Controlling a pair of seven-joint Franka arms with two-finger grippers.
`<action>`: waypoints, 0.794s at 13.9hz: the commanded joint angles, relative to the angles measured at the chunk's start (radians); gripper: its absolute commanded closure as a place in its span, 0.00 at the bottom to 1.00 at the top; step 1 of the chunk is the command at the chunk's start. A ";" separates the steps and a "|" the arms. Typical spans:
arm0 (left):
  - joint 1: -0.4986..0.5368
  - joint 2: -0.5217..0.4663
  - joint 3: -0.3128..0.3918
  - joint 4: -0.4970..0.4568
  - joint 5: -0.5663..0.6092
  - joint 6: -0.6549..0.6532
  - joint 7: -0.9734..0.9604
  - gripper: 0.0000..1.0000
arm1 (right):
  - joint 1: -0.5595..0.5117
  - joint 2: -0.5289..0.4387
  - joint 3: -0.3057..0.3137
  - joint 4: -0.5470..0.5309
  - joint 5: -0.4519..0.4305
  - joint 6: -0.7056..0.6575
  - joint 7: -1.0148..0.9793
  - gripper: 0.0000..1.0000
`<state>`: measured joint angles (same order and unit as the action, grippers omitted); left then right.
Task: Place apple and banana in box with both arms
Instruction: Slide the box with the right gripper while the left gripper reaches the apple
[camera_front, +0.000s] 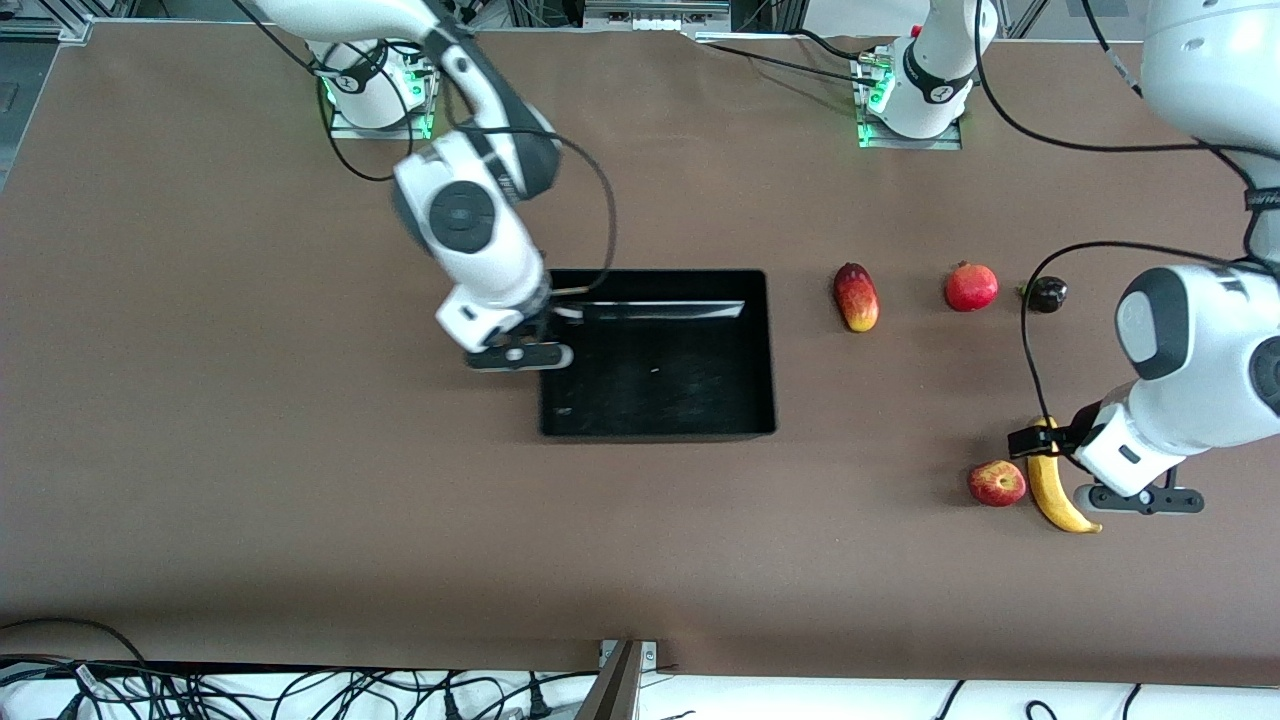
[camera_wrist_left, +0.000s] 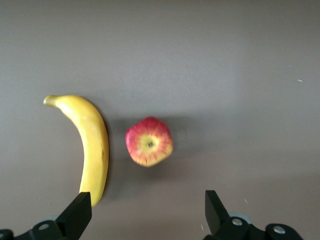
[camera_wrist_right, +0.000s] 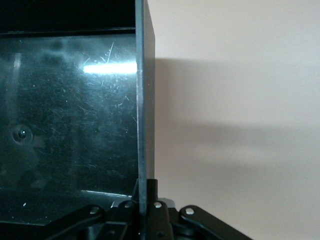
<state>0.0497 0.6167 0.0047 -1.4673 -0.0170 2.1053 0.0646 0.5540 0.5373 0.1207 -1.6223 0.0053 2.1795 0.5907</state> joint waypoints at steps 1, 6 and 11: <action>-0.002 0.090 0.004 0.035 -0.007 0.061 0.001 0.00 | 0.113 0.127 -0.064 0.139 -0.007 -0.004 0.090 1.00; 0.002 0.187 0.006 0.032 -0.011 0.191 -0.006 0.00 | 0.166 0.197 -0.088 0.180 -0.015 0.072 0.124 1.00; 0.001 0.230 0.006 0.032 -0.014 0.252 -0.028 0.00 | 0.167 0.204 -0.088 0.182 -0.010 0.083 0.247 0.87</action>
<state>0.0525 0.8259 0.0076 -1.4651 -0.0170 2.3493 0.0564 0.7117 0.7348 0.0368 -1.4655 -0.0058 2.2605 0.7915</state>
